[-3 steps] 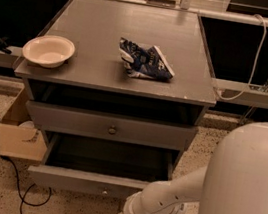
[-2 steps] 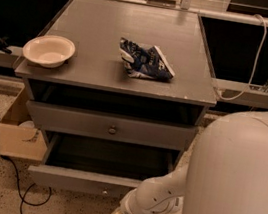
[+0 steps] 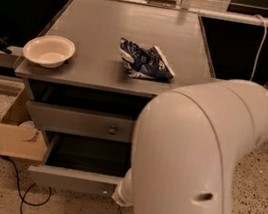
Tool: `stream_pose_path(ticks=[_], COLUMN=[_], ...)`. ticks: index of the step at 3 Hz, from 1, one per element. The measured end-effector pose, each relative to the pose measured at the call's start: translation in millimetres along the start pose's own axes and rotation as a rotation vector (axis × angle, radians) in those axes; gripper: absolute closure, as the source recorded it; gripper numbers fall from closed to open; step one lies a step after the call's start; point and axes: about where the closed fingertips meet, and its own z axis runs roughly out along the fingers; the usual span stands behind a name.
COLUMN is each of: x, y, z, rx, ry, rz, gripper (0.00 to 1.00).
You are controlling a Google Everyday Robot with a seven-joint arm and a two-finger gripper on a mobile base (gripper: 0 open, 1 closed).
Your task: Close middle drawer
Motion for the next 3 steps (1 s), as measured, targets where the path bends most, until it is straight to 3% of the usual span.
stream_pose_path(ticks=[1, 3], x=[-2.8, 1.2], y=[-0.4, -4.6], z=[1.1, 0.3], rx=[0.001, -0.019], ry=[0.003, -0.018], rz=[-0.008, -0.001], gripper=[1.0, 1.0])
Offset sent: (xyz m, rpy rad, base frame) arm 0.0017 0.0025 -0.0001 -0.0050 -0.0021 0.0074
